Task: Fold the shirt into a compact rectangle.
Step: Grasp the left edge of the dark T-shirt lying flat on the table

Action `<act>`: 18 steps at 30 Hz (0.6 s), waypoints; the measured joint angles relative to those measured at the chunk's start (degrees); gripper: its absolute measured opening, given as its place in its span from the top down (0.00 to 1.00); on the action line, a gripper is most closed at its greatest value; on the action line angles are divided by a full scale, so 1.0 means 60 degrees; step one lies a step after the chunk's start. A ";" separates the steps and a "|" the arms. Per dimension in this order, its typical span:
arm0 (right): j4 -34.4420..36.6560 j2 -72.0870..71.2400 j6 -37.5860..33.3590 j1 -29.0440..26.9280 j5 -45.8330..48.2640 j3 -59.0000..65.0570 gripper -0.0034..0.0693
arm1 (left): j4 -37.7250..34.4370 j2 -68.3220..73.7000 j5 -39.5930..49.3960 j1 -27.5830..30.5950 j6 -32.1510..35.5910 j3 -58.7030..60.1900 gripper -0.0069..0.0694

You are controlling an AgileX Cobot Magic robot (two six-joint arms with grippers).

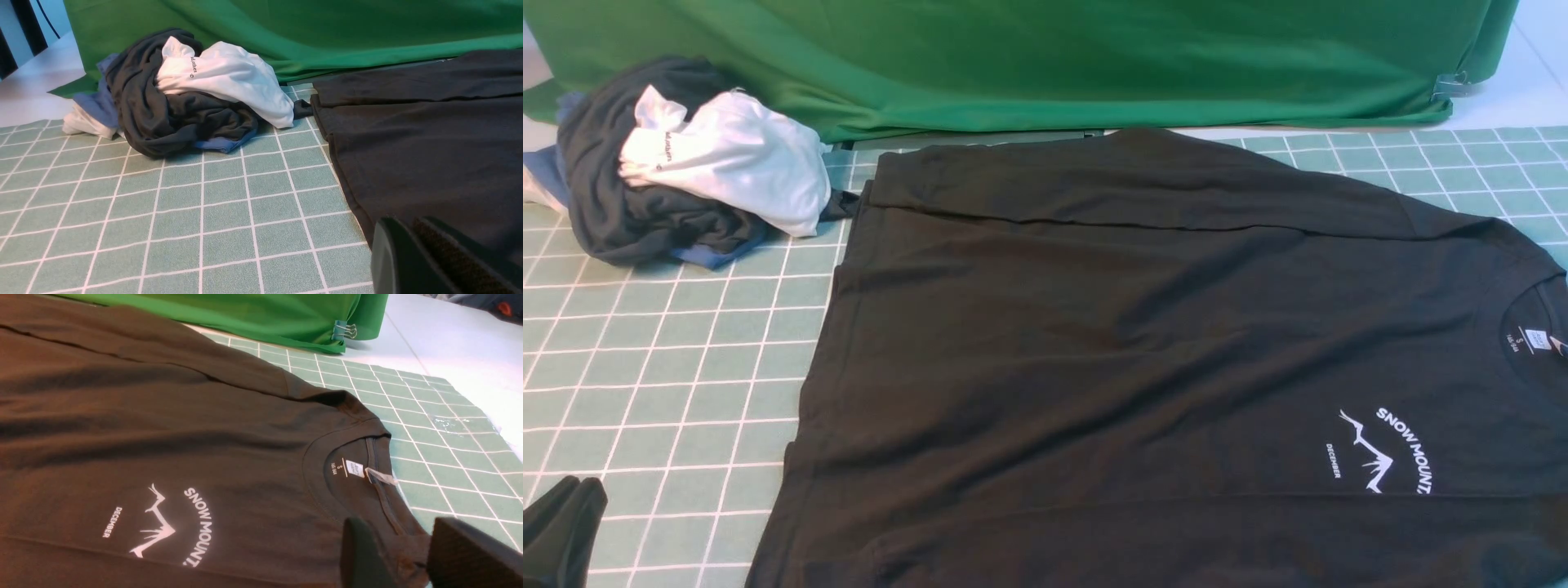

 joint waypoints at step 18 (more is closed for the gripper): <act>0.0000 0.0000 0.0055 0.0000 -0.0269 0.0000 0.62 | -0.2339 0.0000 -0.6693 0.0000 -0.4331 0.0000 0.86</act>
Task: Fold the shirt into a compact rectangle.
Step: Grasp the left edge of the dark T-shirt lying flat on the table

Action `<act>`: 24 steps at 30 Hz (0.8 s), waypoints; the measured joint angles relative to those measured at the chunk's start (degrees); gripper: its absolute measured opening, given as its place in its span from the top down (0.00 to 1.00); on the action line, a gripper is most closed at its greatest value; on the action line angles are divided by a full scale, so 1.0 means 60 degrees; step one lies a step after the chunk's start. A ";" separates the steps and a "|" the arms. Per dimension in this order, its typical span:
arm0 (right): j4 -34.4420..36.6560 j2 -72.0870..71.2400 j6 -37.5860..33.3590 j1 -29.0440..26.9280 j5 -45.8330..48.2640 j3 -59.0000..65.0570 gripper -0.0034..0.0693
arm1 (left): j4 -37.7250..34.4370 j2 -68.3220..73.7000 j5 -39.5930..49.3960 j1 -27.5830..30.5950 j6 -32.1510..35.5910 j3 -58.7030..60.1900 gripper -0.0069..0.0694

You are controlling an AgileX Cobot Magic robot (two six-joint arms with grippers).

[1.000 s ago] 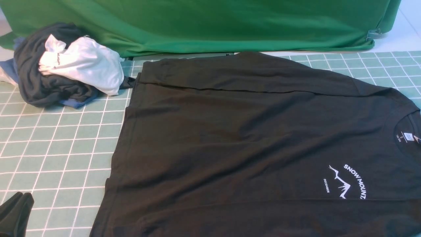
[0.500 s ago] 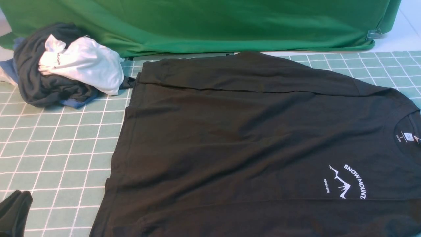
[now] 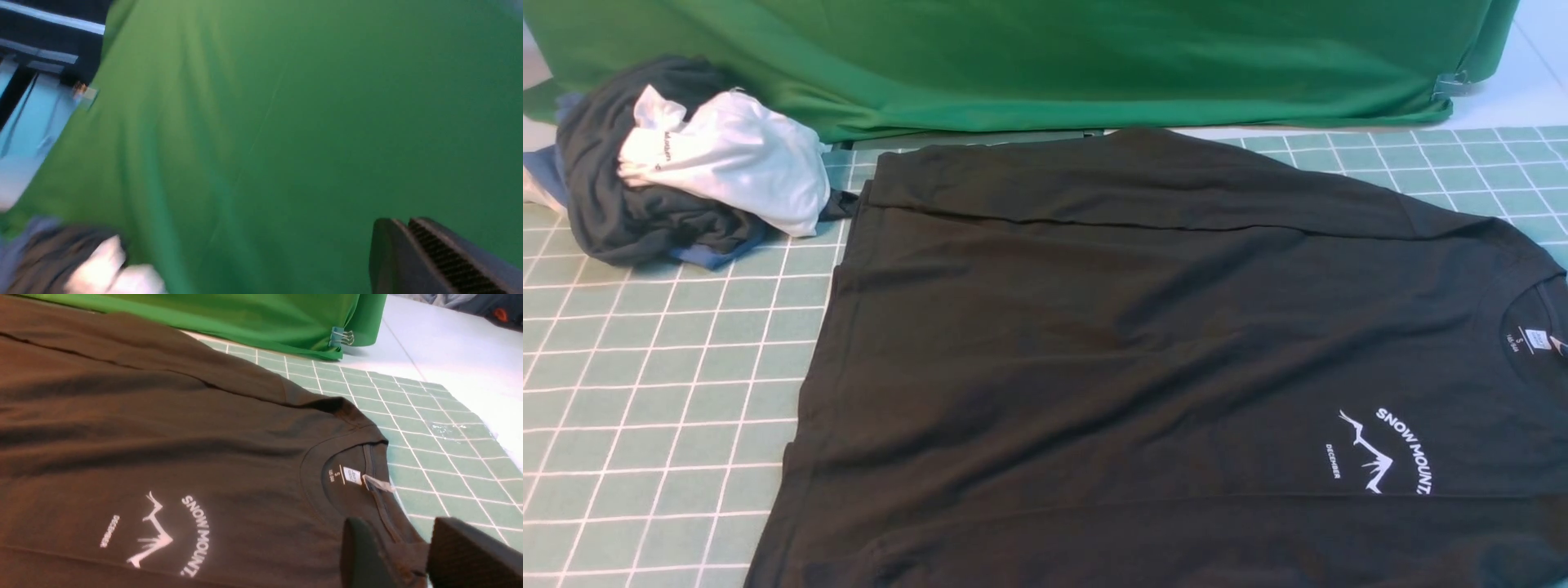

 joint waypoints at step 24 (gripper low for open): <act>-0.0059 0.0156 0.7678 0.0453 -0.1908 -0.2149 0.87 | -0.1283 0.8831 1.3360 -0.0086 0.3940 -0.6940 0.90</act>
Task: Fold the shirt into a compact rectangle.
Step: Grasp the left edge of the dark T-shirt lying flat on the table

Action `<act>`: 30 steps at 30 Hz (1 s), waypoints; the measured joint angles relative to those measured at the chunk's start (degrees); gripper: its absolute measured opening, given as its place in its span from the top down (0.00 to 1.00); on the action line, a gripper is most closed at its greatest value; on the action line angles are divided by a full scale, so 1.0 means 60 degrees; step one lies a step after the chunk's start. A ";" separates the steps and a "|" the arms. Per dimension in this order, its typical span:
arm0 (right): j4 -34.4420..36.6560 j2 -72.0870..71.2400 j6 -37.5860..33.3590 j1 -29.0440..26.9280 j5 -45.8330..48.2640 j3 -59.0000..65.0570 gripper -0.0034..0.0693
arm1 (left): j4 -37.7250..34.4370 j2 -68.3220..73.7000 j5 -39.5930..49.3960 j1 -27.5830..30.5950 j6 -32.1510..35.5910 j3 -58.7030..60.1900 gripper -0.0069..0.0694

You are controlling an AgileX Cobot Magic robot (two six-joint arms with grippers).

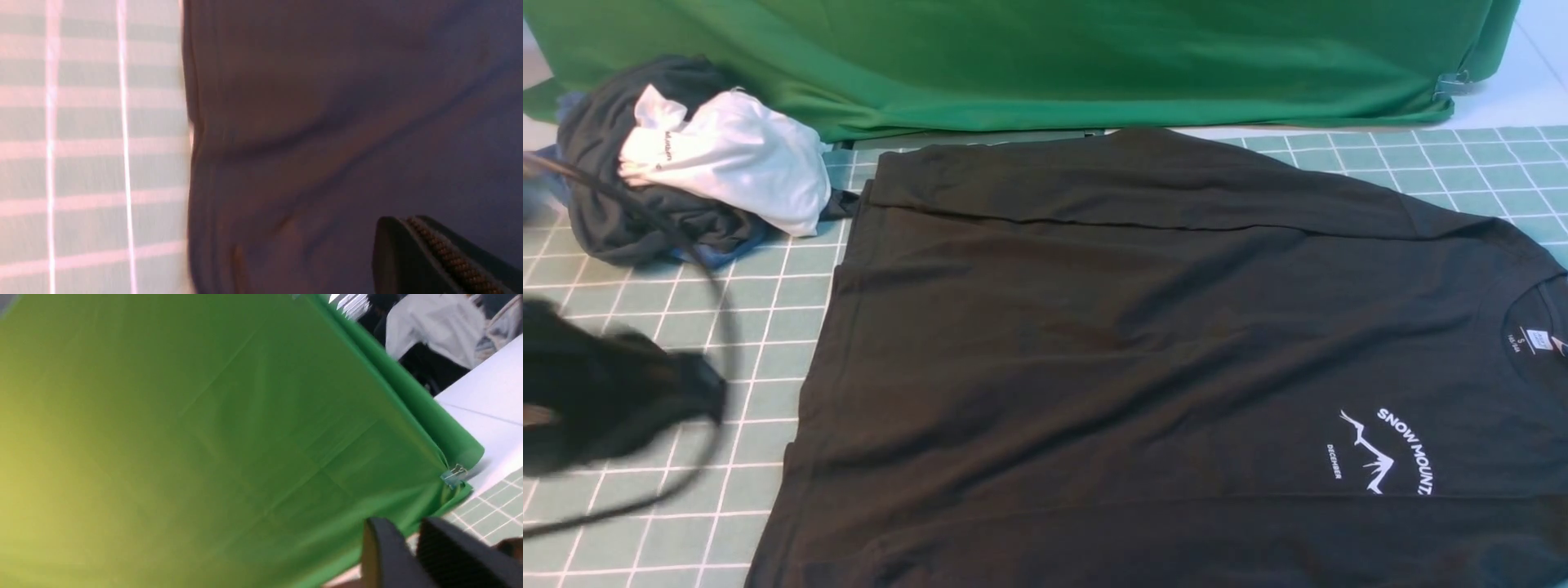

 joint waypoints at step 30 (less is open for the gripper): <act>-0.0347 0.6090 -0.4694 0.4114 0.7672 -0.5716 0.94 | 0.3810 0.5546 -0.2745 -0.3797 -0.2841 0.0756 0.23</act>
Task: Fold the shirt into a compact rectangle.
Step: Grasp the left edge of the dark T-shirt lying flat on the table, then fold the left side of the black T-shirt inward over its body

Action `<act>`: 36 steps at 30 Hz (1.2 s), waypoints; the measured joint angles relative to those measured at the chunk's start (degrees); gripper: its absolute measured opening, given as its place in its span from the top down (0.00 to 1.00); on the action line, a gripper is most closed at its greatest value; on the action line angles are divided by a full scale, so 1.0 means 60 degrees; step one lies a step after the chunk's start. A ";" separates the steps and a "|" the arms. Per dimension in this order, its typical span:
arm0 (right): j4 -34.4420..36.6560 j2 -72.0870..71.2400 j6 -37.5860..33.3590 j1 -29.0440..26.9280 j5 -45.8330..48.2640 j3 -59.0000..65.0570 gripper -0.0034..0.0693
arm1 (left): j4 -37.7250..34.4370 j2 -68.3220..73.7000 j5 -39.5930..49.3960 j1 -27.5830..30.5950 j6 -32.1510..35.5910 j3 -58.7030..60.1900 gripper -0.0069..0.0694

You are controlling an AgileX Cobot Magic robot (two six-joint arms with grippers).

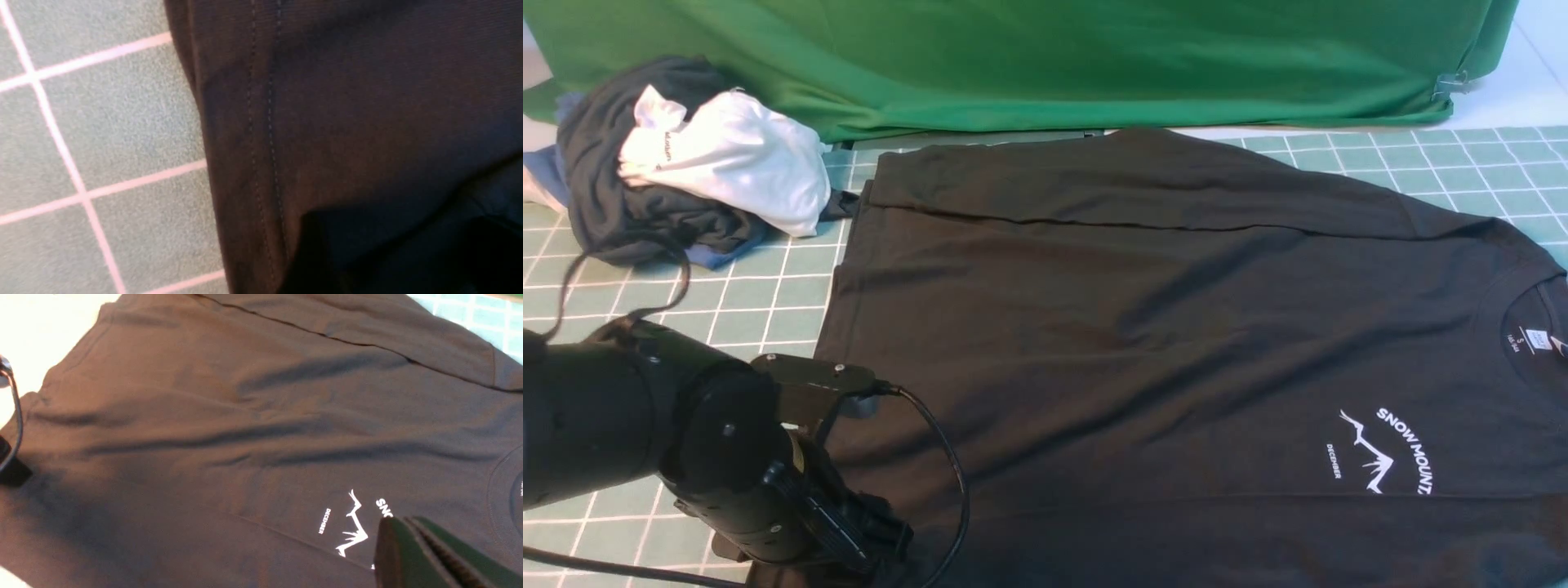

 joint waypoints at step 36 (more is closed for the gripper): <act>0.0154 0.0010 0.0000 0.0000 -0.1198 0.0676 0.91 | 0.0926 -0.1668 0.2014 0.0143 0.0071 -0.5025 0.90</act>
